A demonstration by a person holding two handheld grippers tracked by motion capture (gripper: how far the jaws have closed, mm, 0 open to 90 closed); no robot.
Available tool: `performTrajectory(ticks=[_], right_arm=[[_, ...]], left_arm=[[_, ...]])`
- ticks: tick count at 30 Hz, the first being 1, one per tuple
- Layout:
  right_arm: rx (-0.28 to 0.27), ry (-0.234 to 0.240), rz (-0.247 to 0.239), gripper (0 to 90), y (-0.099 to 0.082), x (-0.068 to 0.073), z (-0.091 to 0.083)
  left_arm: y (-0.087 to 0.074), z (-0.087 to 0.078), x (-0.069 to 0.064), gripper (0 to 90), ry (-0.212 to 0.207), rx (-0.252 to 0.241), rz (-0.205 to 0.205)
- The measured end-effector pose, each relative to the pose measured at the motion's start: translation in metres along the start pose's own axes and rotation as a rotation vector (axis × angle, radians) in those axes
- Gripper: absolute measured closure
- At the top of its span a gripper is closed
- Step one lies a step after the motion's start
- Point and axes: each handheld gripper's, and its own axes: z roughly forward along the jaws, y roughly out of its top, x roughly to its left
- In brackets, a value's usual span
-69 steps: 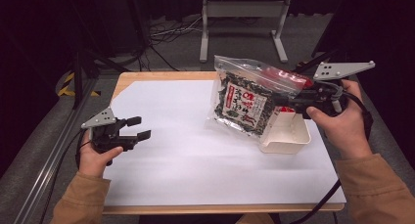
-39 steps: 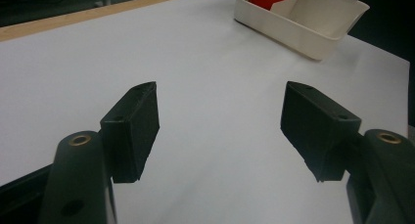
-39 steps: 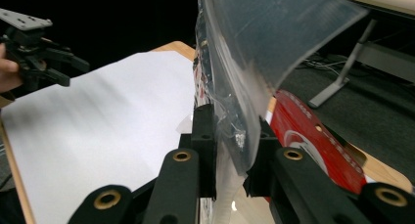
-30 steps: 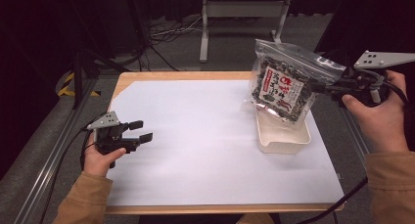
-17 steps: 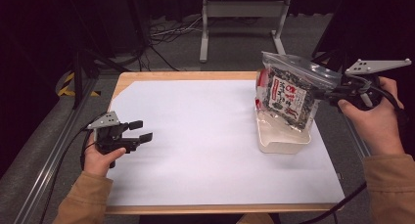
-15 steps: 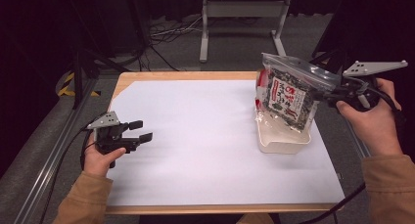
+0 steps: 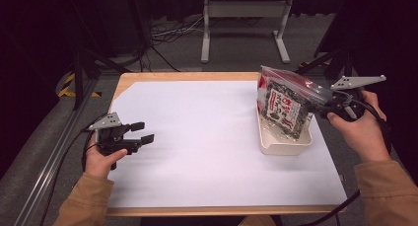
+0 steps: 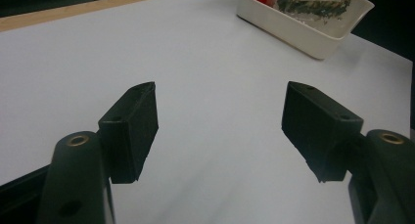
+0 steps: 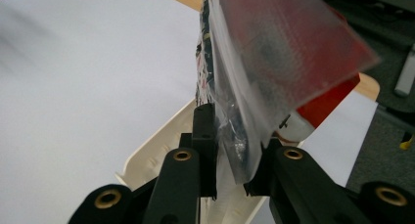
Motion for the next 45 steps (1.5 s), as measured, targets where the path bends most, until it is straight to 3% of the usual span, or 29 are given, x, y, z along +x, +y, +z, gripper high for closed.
performTrajectory(ticks=[2,8,18,23,26,30,36,41,45], right_arm=[[0.019,0.005,0.011,78.0,-0.005,-0.001,0.005],[-0.008,0.011,0.036,77.8,-0.016,-0.005,0.006],[-0.118,0.017,0.122,75.1,-0.025,-0.014,0.002],[-0.252,0.001,0.167,47.7,-0.034,-0.015,-0.005],[-0.294,0.011,0.192,44.9,-0.043,-0.012,-0.011],[-0.269,-0.012,0.161,37.2,-0.062,-0.005,-0.011],[-0.281,-0.031,0.140,36.6,-0.089,0.009,-0.009],[-0.298,0.004,0.111,36.5,-0.112,0.023,-0.003],[-0.326,0.063,0.072,36.4,-0.126,0.038,0.006]], left_arm=[[0.000,0.000,0.000,30.2,-0.001,-0.001,-0.002],[0.000,0.000,-0.001,30.2,-0.005,0.000,0.002],[-0.003,-0.002,-0.003,30.1,-0.008,0.000,-0.009],[-0.009,-0.006,-0.010,29.6,-0.004,0.013,0.002],[-0.013,-0.009,-0.015,29.6,0.003,0.010,0.005],[-0.016,-0.014,-0.021,30.0,0.022,-0.001,0.022],[-0.018,-0.023,-0.031,29.8,0.031,-0.016,0.046],[-0.023,-0.030,-0.039,29.7,0.031,-0.033,0.050],[-0.029,-0.033,-0.043,29.6,0.032,-0.032,0.053]])
